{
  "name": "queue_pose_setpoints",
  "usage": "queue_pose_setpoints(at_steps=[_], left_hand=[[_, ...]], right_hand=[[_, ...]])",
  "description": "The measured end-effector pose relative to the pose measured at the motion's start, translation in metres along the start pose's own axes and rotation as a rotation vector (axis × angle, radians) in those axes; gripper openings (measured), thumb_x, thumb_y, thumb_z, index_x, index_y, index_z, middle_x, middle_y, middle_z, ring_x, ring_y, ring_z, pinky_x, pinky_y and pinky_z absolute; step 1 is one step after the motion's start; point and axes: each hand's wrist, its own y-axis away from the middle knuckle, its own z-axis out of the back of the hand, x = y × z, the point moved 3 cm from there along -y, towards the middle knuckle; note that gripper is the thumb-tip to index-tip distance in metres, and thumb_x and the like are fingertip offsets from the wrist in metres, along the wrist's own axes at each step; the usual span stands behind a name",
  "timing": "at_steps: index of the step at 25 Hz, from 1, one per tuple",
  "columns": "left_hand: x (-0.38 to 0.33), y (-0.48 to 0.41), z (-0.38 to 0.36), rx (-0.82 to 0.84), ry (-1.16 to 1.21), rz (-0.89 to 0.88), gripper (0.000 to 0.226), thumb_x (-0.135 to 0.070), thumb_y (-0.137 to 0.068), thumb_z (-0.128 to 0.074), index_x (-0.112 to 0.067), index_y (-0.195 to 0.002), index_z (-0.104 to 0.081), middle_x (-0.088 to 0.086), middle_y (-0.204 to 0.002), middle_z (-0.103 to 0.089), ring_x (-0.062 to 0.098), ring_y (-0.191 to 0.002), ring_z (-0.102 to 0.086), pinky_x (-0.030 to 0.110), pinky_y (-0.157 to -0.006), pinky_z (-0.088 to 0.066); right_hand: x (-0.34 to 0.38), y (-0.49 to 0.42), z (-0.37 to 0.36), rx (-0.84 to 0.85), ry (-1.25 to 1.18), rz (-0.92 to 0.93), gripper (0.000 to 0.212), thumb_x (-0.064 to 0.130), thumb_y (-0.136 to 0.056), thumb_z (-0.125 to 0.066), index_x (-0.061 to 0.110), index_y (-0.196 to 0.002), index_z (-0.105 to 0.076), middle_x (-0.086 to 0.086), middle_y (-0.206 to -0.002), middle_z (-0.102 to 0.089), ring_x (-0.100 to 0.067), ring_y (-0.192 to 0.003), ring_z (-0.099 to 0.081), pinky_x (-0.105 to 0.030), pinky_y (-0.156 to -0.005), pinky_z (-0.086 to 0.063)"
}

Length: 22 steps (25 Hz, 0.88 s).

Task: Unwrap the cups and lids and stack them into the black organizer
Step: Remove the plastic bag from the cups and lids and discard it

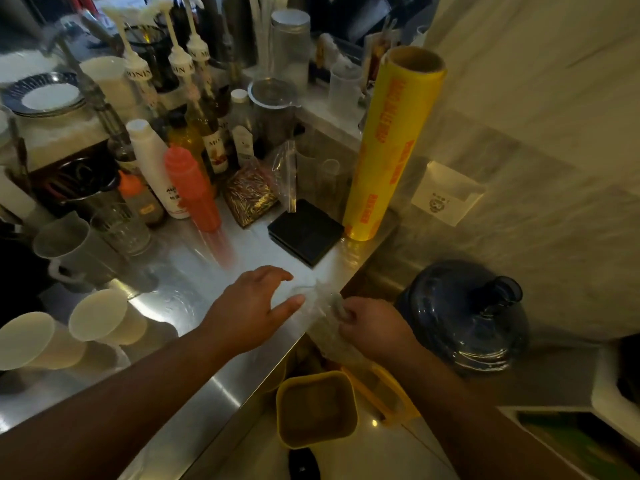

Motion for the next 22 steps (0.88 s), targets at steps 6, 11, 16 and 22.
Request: queue_pose_setpoints(at_steps=[6,11,16,22], left_hand=[[0.036,0.001,-0.061,0.101,-0.062,0.114,0.063,-0.067,-0.092,-0.048,-0.03,-0.143,-0.046,0.0,-0.156,-0.042,0.025,-0.139,-0.04,0.044,-0.105,-0.042],[0.057,0.005,-0.102,0.117,-0.202,0.06,0.064,-0.065,-0.096,-0.039,-0.026,-0.148,-0.04,0.007,-0.162,-0.032,0.03,-0.147,-0.029,0.05,-0.116,-0.03],[0.063,0.009,-0.134,-0.016,-0.251,0.062,0.061,-0.06,-0.1,-0.031,-0.022,-0.147,-0.041,0.012,-0.161,-0.032,0.034,-0.149,-0.026,0.06,-0.119,-0.02],[0.073,0.011,-0.151,-0.104,-0.265,0.073,0.058,-0.057,-0.102,-0.03,-0.024,-0.149,-0.037,0.01,-0.163,-0.03,0.028,-0.152,-0.019,0.057,-0.122,-0.014]], right_hand=[[-0.052,0.008,-0.042,-0.011,-0.123,-0.122,0.006,0.028,-0.087,-0.061,0.023,-0.088,-0.065,-0.001,-0.08,-0.067,-0.025,-0.076,-0.064,-0.041,-0.067,-0.054],[-0.096,0.013,-0.088,-0.054,-0.215,-0.224,0.012,0.024,-0.089,-0.063,0.021,-0.096,-0.072,-0.001,-0.088,-0.071,-0.022,-0.082,-0.066,-0.038,-0.074,-0.054],[-0.135,0.008,-0.144,0.0,-0.383,-0.398,0.013,0.021,-0.086,-0.067,0.033,-0.089,-0.071,0.007,-0.085,-0.07,-0.016,-0.081,-0.066,-0.031,-0.072,-0.05],[-0.157,-0.01,-0.212,-0.012,-0.335,-0.411,0.016,0.023,-0.091,-0.062,0.034,-0.087,-0.072,0.01,-0.079,-0.065,-0.017,-0.074,-0.064,-0.029,-0.071,-0.047]])
